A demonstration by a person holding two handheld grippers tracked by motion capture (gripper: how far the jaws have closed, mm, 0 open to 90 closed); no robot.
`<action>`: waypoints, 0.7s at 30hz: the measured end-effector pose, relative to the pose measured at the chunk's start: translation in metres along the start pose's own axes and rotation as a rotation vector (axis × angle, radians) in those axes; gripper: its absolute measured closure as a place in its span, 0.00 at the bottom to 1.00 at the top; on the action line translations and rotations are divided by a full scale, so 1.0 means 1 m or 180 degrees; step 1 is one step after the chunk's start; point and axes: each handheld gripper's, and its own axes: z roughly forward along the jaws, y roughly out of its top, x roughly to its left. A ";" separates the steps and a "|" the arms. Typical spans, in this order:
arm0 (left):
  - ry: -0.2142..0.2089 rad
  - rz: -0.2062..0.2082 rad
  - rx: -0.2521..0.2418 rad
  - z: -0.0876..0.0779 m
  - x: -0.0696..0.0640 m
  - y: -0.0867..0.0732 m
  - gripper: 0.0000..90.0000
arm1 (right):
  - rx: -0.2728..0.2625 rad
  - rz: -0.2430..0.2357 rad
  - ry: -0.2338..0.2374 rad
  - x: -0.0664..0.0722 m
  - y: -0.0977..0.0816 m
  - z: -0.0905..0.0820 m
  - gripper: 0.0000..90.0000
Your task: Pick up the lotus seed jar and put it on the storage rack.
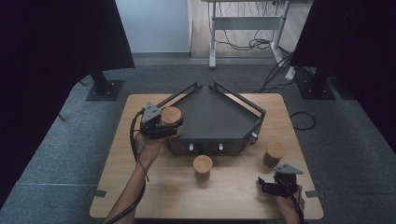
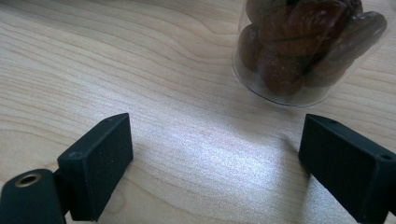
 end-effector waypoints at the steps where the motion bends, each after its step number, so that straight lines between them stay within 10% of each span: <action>1: 0.0004 0.0001 0.0002 0.001 0.000 0.000 0.26 | 0.0000 0.0001 0.0000 0.000 0.000 0.000 0.11; 21: 0.0059 0.0009 0.0024 0.014 0.000 0.004 0.26 | 0.0000 -0.0005 0.0004 0.000 0.000 0.000 0.11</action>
